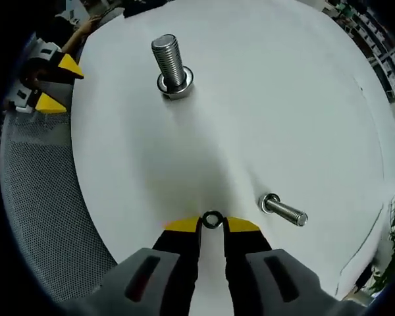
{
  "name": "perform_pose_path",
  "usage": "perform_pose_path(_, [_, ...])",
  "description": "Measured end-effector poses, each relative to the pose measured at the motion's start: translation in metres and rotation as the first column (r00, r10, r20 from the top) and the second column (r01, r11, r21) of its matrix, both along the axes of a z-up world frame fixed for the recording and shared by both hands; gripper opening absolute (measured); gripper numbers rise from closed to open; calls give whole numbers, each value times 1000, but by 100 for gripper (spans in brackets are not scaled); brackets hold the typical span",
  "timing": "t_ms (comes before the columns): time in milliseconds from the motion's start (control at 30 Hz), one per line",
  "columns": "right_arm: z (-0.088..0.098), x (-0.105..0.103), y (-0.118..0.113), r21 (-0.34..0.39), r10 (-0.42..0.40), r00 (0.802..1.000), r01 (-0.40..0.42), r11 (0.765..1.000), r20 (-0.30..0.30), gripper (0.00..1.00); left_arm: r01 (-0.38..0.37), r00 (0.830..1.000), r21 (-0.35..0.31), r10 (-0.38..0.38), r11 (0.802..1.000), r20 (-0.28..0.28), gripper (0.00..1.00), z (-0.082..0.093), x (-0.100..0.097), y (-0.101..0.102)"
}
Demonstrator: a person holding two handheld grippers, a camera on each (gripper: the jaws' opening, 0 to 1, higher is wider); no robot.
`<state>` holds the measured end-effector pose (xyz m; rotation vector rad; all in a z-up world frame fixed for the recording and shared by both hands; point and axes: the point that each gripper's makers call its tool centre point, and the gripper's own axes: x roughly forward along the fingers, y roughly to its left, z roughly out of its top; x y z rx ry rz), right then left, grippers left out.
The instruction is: Place the washer onto the threaded stud by aligning its center hole with the stud, sliding it down to the base, and recovering from edge contact or off-axis alignment until the washer reaches the visible bottom stop.
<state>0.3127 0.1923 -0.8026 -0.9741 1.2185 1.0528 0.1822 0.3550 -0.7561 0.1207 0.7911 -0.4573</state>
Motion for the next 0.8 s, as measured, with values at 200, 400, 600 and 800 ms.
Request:
perform_pose_path(200, [-1,4,1,-40,-45,999,45,998,-4,14,-5,1000,1,5,1000,0,24,0,0,1])
perform_pose_path(400, [1,2,-1,-42,-61,998,61,997,-1,14,-3,1000,3,3,1000,-1,24,0,0,1])
perform_pose_path(600, [1,1,-1,-23,-70,997,70,997,14,14,-14,1000,-1,14,1000,7,24,2,1,3])
perform_pose_path(800, [1,1,-1,11,-88,996,88,996,17,14,-26,1000,0,26,1000,11,24,3,1,5])
